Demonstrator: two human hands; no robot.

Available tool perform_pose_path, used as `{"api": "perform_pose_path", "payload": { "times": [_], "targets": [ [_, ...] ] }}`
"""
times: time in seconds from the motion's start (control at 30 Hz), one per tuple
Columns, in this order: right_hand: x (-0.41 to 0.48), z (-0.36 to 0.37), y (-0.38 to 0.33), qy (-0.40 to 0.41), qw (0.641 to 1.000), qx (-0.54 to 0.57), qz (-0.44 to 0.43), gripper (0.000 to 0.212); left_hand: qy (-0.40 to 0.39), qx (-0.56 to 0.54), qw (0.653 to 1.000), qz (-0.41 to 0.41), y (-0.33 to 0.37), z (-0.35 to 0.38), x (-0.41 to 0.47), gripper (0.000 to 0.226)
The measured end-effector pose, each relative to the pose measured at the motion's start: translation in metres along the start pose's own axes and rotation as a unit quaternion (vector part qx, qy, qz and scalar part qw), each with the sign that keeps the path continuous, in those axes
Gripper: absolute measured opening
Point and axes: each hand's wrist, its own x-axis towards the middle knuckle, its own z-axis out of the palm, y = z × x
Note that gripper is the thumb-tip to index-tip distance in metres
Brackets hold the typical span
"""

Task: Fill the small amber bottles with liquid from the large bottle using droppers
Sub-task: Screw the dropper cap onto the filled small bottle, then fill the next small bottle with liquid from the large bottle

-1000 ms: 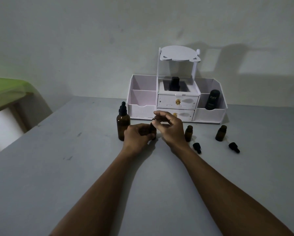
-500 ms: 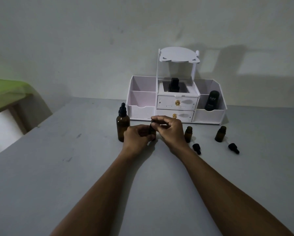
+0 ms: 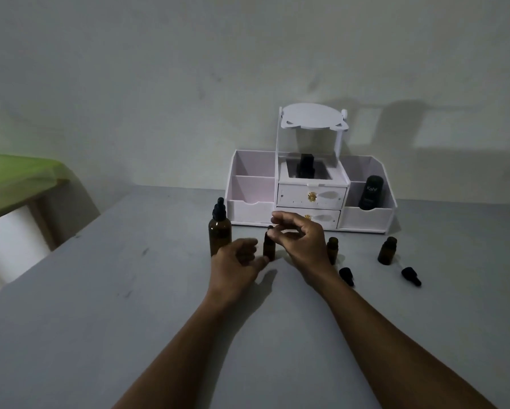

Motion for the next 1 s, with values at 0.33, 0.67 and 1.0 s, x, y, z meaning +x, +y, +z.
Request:
{"api": "perform_pose_path", "payload": {
  "times": [0.33, 0.67, 1.0],
  "targets": [
    [0.009, 0.020, -0.047, 0.007, 0.997, 0.015, -0.077, 0.022, 0.213, -0.033, 0.974, 0.064, -0.017, -0.072, -0.001, 0.033],
    [0.026, 0.070, -0.061, -0.079, 0.996, -0.029, -0.042, 0.028, 0.043, -0.098, 0.992, 0.062, -0.026, -0.064, 0.033, 0.052],
    [0.032, 0.082, -0.057, -0.064, 0.996, -0.047, -0.049, 0.026, 0.031, -0.101, 0.992, 0.064, -0.029, -0.065, 0.033, 0.040]
  ]
}}
